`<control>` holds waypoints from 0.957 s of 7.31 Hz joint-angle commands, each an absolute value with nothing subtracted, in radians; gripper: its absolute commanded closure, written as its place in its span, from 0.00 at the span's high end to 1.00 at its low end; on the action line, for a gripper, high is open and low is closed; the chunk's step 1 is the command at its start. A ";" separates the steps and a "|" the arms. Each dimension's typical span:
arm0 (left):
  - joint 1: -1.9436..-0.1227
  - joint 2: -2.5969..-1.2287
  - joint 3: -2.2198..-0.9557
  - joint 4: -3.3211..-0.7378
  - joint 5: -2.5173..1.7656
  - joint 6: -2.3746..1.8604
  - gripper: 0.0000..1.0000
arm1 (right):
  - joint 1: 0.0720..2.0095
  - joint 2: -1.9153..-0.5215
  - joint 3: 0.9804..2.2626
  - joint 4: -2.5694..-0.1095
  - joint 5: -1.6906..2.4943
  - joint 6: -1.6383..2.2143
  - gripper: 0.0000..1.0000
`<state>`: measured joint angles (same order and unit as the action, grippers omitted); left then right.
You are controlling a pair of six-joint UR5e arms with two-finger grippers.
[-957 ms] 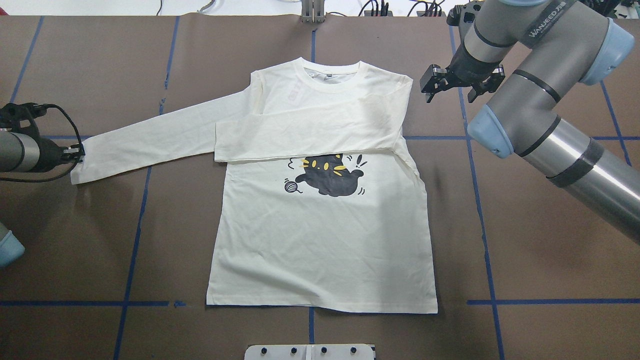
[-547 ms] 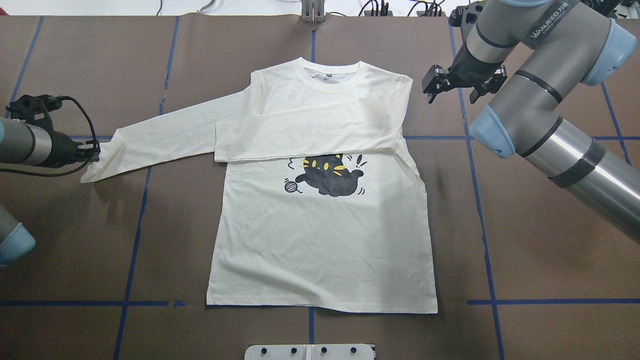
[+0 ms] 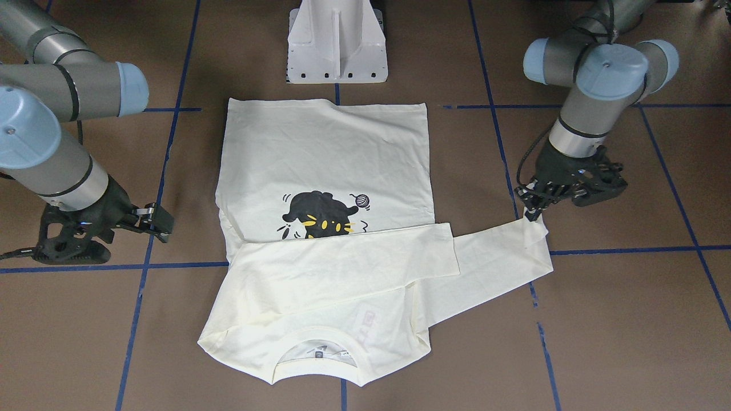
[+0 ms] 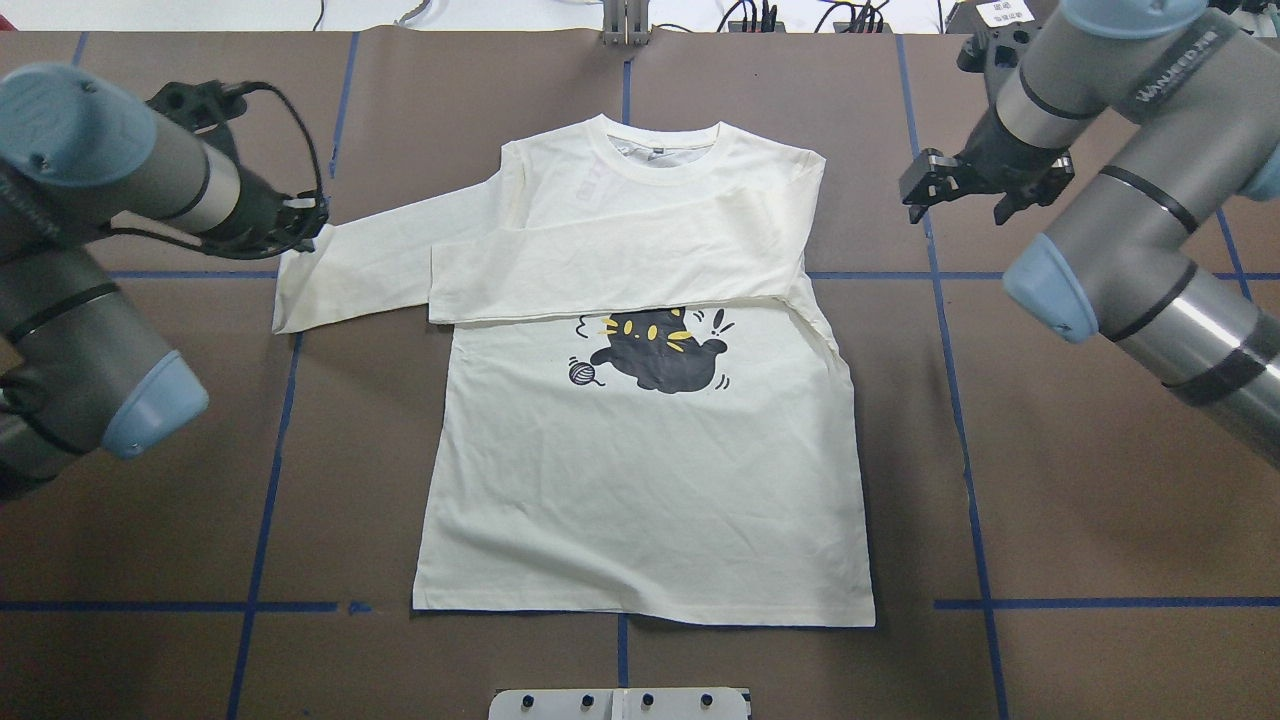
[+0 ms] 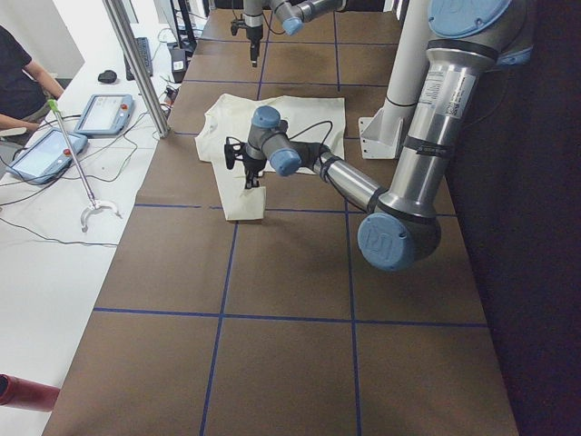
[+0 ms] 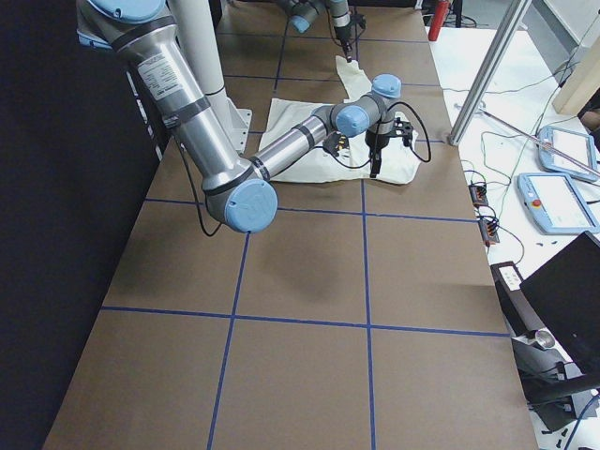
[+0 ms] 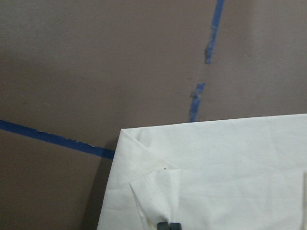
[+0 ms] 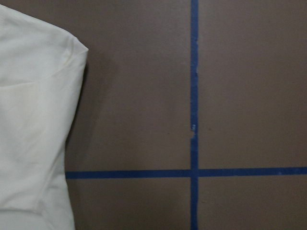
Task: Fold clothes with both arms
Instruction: 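Fold the sleeve across the shirt with the left gripper and release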
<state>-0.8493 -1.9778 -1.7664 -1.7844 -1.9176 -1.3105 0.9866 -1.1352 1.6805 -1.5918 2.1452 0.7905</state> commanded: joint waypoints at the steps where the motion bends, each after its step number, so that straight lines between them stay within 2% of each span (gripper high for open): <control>1: -0.842 -2.171 -1.764 -1.695 -1.974 -1.440 0.00 | 1.037 -1.303 1.793 -1.592 2.146 0.706 1.00; 2: -0.842 -2.272 -1.753 -1.695 -1.989 -1.513 0.00 | 1.045 -1.351 1.816 -1.592 2.141 0.671 1.00; 4: -0.838 -2.502 -1.674 -1.700 -2.016 -1.726 0.00 | 1.045 -1.362 1.806 -1.591 2.135 0.660 1.00; 6: -0.758 -2.609 -1.456 -1.913 -2.010 -1.930 0.00 | 1.045 -1.361 1.799 -1.591 2.137 0.664 1.00; 7: -0.726 -2.690 -1.272 -2.024 -1.969 -1.989 0.00 | 1.043 -1.362 1.798 -1.591 2.137 0.664 1.00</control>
